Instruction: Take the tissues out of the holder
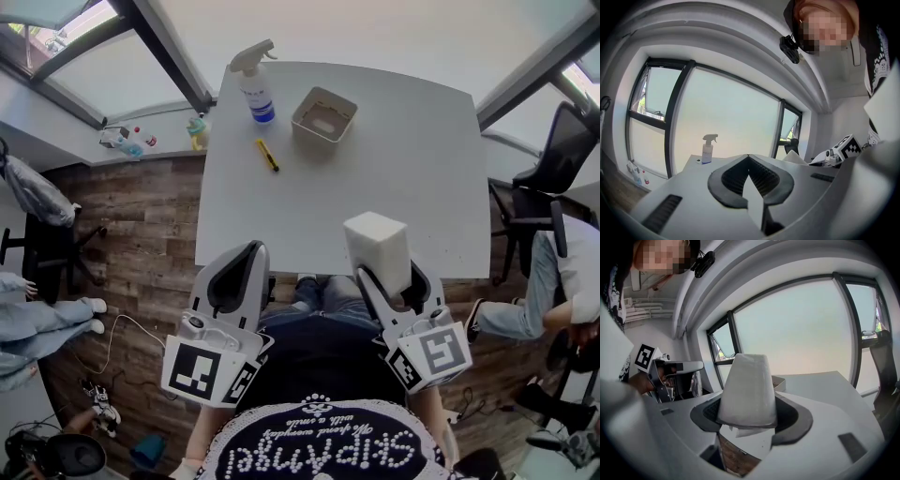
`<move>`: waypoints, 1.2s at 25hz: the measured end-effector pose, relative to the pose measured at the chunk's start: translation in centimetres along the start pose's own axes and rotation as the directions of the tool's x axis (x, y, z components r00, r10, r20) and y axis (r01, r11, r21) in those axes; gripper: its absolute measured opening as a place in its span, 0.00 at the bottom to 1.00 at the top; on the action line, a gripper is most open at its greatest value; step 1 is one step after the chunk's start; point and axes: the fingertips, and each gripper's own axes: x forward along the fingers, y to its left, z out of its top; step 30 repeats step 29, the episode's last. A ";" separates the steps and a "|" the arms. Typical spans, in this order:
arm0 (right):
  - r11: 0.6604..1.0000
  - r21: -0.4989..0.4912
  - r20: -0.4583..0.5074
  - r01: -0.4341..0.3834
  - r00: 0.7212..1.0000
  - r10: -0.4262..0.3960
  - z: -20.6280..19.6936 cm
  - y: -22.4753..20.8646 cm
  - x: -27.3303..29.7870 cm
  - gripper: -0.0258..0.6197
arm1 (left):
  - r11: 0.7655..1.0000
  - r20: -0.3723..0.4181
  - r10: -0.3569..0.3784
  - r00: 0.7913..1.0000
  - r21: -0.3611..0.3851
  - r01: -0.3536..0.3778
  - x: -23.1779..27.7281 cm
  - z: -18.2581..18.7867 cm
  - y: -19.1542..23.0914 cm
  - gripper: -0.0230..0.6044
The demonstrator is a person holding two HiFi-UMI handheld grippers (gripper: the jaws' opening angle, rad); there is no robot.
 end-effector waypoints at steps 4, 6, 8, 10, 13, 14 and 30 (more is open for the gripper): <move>1.000 0.001 -0.002 0.004 1.000 -0.004 -0.1 0.1 0.0 0.46 | 1.000 0.002 0.010 1.000 0.003 -0.010 -0.2 0.2 0.4 0.04; 1.000 0.002 -0.002 0.006 1.000 -0.006 -0.1 0.1 0.0 0.46 | 1.000 0.003 0.017 1.000 0.003 -0.017 -0.3 0.2 0.8 0.04; 1.000 0.003 -0.001 0.008 1.000 -0.008 -0.1 0.1 0.0 0.46 | 1.000 0.004 0.022 1.000 0.003 -0.022 -0.4 0.3 1.1 0.04; 1.000 0.004 -0.001 0.011 1.000 -0.011 -0.1 0.0 0.0 0.46 | 1.000 0.005 0.026 1.000 0.005 -0.026 -0.5 0.4 1.3 0.04; 1.000 0.004 -0.002 0.013 1.000 -0.013 -0.1 0.1 0.1 0.46 | 1.000 0.005 0.028 1.000 0.009 -0.028 -0.5 0.5 1.5 0.04; 1.000 0.004 -0.002 0.012 1.000 -0.012 -0.1 0.1 0.1 0.46 | 1.000 0.006 0.028 1.000 0.009 -0.028 -0.4 0.5 1.6 0.04; 1.000 0.005 -0.013 -0.002 1.000 0.003 0.4 0.8 1.2 0.46 | 0.998 0.037 0.063 0.997 0.008 -0.063 -0.9 1.5 3.2 0.04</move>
